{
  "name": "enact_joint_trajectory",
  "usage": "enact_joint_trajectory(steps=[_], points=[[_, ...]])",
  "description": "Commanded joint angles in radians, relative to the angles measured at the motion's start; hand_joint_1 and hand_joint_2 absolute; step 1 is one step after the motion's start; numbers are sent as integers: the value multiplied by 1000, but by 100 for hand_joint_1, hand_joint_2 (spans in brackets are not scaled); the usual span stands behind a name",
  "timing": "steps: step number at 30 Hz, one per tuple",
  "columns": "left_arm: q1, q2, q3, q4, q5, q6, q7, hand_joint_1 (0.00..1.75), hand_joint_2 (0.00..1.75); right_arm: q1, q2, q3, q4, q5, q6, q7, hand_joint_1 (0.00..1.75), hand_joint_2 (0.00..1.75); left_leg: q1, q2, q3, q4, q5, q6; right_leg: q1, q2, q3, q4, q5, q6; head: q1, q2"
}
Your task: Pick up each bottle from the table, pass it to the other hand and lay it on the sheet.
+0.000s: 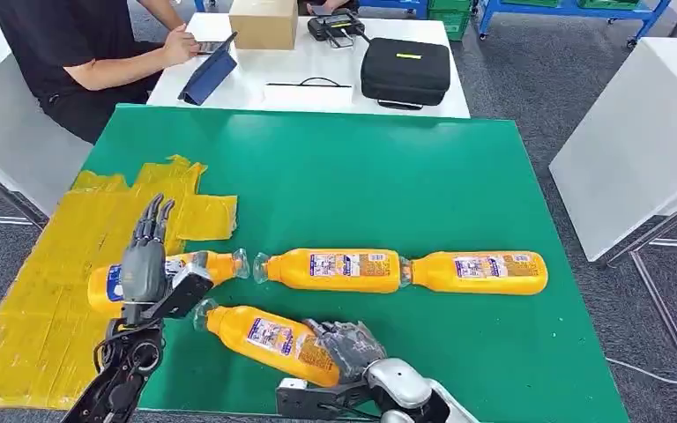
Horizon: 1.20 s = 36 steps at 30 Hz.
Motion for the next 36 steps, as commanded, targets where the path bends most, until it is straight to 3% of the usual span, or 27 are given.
enact_joint_trajectory(steps=[1, 16, 22, 23, 27, 33, 36], points=[[17, -1, -6, -31, 47, -4, 4, 0, 0, 41, 10, -19, 110, 22, -7, 14, 175, 175, 0, -3, 2, -2, 1, -2, 0, -4, 2, -1, 0, -2, 0, 0], [23, -14, 38, -57, 166, -41, 4, 0, 0, 63, 4, -55, 71, 29, -28, 35, 175, 175, 1, -3, 1, -1, 2, -3, 1, -4, 2, -1, 1, -2, 0, 0], [29, -58, 275, -85, 788, -271, 66, 0, 0, 137, -28, -211, -150, -19, -148, -6, 175, 175, 0, -4, 0, 0, 1, -3, 1, -5, 1, 1, 0, -3, 0, 0], [36, -57, 308, -89, 899, -326, 97, 0, 175, 148, -33, -237, -195, -36, -161, -26, 175, 175, 1, -2, -1, 1, 1, -3, 1, -2, 0, 1, 1, -2, 0, 0], [64, -73, 398, -127, 1233, -485, 131, 0, 175, 195, -42, -317, -352, -100, -205, -93, 175, 175, 0, -3, -4, 2, 0, -3, 0, -3, -2, 3, -1, -3, 0, 0], [83, -70, 325, -127, 1431, -607, 182, 0, 175, 249, -18, -376, -488, -173, -259, -162, 175, 175, -1, -4, -8, 0, 2, -2, -1, -3, -6, 1, 2, -2, 0, 0], [72, -58, 295, -111, 1455, -603, 152, 0, 175, 263, -5, -396, -523, -205, -289, -206, 175, 175, -1, -5, -10, 1, 2, -2, -1, -3, -7, 1, 1, -3, 0, 0]])
